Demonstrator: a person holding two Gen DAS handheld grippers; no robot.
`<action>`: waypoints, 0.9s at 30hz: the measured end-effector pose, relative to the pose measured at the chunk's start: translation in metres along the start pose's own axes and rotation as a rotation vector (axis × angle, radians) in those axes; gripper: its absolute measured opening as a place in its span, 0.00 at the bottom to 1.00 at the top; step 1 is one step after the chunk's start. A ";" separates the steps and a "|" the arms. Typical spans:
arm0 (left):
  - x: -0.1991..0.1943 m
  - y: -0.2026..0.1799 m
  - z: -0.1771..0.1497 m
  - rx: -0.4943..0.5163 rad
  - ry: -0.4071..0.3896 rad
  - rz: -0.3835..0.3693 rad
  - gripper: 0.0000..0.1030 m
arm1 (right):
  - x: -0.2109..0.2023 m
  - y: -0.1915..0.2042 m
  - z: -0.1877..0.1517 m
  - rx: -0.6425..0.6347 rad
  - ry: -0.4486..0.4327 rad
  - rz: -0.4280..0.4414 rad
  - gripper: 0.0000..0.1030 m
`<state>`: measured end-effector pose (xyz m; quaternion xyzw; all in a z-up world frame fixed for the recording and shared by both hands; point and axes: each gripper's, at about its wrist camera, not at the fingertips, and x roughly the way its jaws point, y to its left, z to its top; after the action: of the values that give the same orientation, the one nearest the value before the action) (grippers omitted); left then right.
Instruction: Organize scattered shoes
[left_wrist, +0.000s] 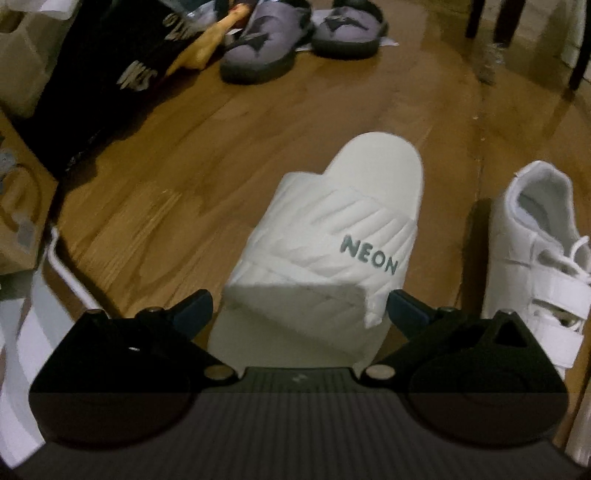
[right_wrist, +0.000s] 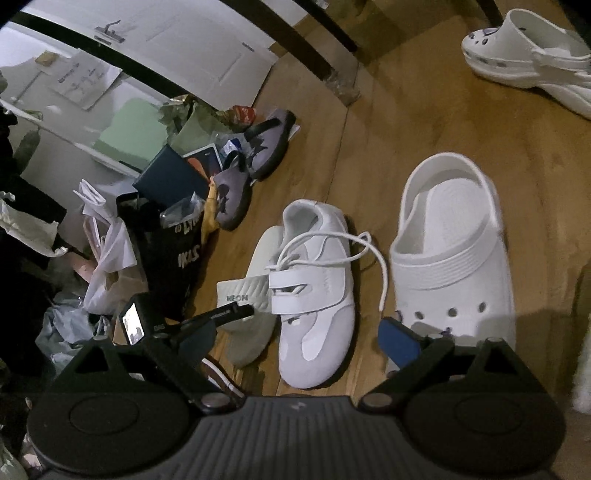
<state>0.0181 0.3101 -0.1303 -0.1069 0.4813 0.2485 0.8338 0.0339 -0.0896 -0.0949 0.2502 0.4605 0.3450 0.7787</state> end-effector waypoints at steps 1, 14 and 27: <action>-0.006 -0.002 0.000 0.005 0.006 -0.005 1.00 | -0.006 -0.003 0.003 -0.002 -0.011 -0.008 0.93; -0.115 -0.107 0.014 0.230 0.030 -0.416 1.00 | -0.156 -0.121 0.081 0.024 -0.167 -0.277 0.98; -0.172 -0.378 -0.023 0.695 -0.033 -0.660 1.00 | -0.169 -0.319 0.124 0.447 -0.325 -0.065 0.84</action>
<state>0.1256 -0.0752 -0.0181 0.0351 0.4628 -0.2032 0.8621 0.1849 -0.4310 -0.1728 0.4530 0.4019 0.1652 0.7784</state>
